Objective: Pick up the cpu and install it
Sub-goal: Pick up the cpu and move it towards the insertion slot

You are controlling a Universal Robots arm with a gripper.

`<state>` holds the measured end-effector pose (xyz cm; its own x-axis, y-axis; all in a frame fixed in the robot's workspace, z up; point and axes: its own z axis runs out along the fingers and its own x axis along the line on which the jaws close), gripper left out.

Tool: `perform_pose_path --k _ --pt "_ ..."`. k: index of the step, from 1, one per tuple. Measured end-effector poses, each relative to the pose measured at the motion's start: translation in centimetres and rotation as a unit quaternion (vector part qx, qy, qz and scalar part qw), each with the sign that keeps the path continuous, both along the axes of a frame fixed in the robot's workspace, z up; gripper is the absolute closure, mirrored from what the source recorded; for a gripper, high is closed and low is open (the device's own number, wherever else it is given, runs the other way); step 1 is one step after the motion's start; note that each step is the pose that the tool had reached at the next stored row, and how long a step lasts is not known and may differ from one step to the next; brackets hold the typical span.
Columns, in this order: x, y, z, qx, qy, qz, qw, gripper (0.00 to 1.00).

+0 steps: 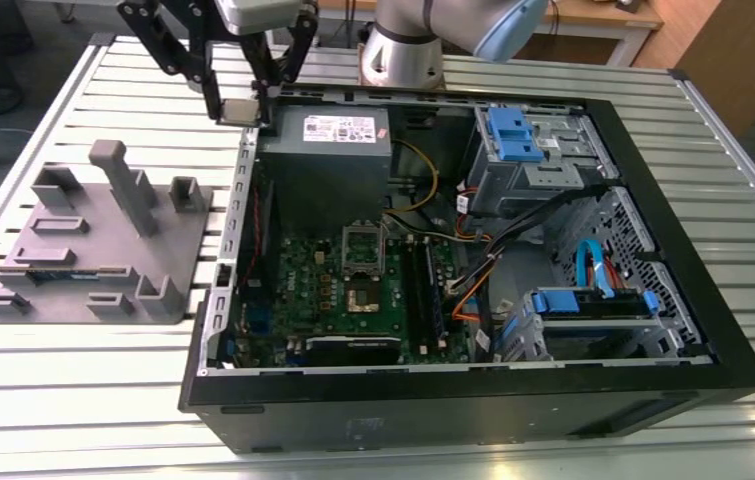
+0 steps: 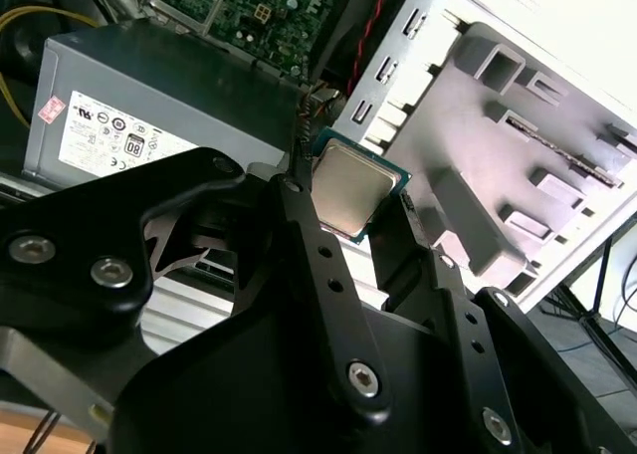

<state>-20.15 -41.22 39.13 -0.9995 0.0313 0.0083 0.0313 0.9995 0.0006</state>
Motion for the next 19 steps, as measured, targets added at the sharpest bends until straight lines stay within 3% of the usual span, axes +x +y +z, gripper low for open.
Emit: perform_pose_path --k 19 --pt "3.3 0.01 -0.08 0.0 0.0086 0.0 1.0 0.53"
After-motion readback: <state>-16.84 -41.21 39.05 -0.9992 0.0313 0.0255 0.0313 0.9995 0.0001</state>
